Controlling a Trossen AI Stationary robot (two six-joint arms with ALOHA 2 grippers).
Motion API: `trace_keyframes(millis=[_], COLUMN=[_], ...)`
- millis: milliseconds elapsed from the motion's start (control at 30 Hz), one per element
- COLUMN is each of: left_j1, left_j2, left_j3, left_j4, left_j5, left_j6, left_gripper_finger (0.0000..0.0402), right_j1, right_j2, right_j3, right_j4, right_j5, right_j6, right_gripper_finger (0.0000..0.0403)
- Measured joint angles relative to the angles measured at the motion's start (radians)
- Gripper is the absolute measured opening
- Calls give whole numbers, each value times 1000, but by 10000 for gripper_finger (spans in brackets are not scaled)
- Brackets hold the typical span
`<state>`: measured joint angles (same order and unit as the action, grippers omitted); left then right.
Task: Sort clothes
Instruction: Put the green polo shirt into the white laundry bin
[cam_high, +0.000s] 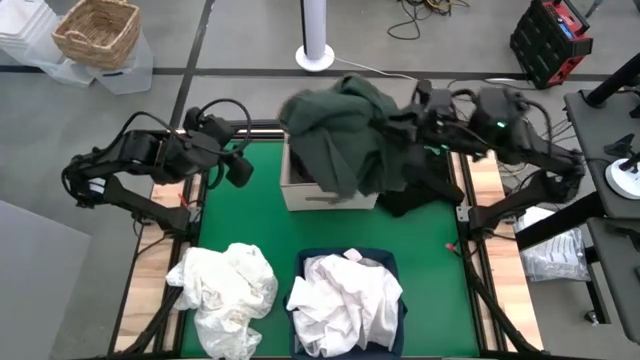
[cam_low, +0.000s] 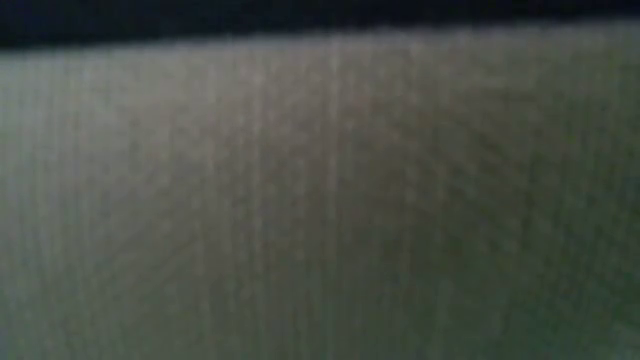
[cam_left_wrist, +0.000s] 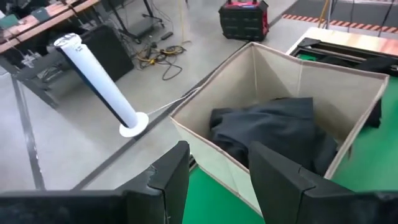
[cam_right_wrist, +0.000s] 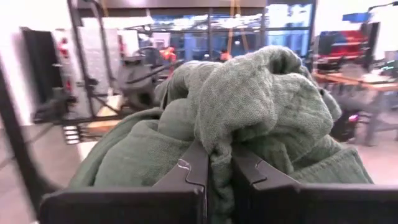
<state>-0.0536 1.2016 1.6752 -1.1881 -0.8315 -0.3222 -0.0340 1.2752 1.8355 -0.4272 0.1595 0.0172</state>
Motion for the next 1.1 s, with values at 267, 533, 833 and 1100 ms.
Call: trace_keyframes(millis=[267, 533, 833, 1100], left_j1=[0, 0, 0, 0], left_j2=[-43, -98, -124, -123], left_j3=[0, 0, 0, 0], left_j4=[-2, -4, -11, -37], left_j5=[-50, -103, -105, -105], left_j6=[7, 7, 7, 6], left_gripper_finger=[145, 145, 145, 145], right_j1=[-125, -188, -250, -301], right_j2=[195, 338, 461, 520], right_j3=[200, 316, 346, 344], right_j4=[-6, -5, -38, -220], right_j5=[11, 181, 291, 286], right_j6=[-50, -148, -164, -74], right_gripper_finger=[17, 17, 17, 17])
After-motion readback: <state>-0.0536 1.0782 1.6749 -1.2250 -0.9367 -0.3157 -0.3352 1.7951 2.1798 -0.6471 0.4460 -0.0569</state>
